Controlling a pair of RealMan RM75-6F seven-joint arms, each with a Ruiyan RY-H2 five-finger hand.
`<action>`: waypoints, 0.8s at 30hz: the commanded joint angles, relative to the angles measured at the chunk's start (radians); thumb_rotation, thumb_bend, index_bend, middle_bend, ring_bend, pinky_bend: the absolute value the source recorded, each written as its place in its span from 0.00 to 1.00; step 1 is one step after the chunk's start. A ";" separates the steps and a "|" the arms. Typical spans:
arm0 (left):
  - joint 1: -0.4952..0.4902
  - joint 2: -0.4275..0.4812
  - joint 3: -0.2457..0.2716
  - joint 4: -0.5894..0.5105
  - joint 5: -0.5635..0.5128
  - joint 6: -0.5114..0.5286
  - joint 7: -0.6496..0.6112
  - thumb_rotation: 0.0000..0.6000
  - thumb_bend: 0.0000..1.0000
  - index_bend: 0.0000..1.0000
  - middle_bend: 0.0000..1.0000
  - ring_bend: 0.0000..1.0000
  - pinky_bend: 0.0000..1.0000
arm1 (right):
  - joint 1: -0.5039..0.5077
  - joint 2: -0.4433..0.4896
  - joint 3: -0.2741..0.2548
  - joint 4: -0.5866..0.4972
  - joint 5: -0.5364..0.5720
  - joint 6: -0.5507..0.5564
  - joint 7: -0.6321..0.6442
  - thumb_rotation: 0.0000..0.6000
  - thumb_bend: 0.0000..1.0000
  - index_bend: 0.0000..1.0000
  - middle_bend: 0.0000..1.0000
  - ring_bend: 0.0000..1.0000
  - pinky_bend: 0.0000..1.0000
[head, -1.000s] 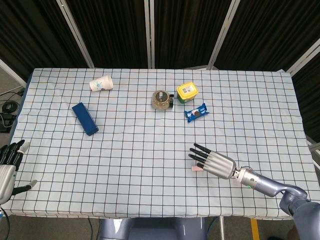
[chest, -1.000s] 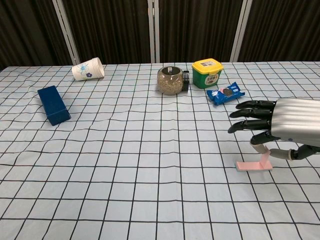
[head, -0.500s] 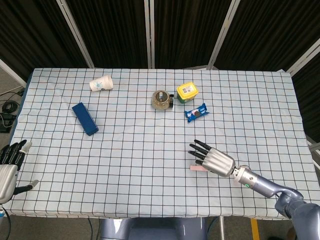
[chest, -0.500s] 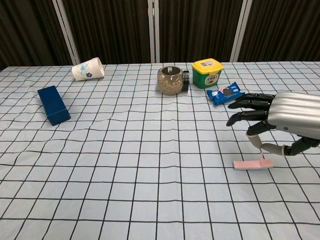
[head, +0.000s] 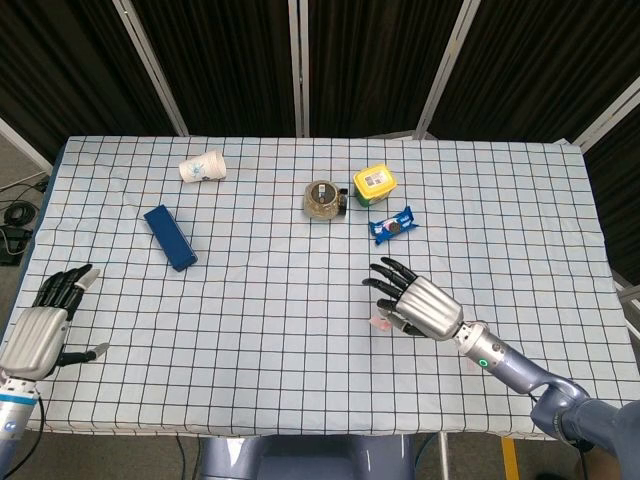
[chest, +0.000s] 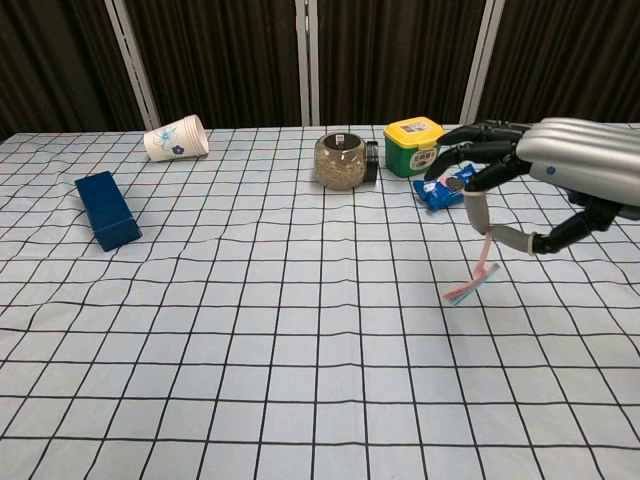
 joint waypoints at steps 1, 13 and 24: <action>-0.061 -0.036 -0.025 0.031 0.008 -0.062 -0.048 1.00 0.00 0.04 0.00 0.00 0.00 | 0.040 0.070 0.056 -0.156 0.050 -0.071 -0.070 1.00 0.43 0.70 0.19 0.00 0.00; -0.273 -0.143 -0.108 0.044 0.010 -0.241 -0.164 1.00 0.00 0.34 0.00 0.00 0.00 | 0.113 0.141 0.233 -0.507 0.299 -0.280 -0.273 1.00 0.43 0.70 0.17 0.00 0.00; -0.417 -0.245 -0.172 0.055 -0.120 -0.388 -0.164 1.00 0.00 0.45 0.00 0.00 0.00 | 0.147 0.105 0.327 -0.627 0.495 -0.362 -0.432 1.00 0.43 0.71 0.17 0.00 0.00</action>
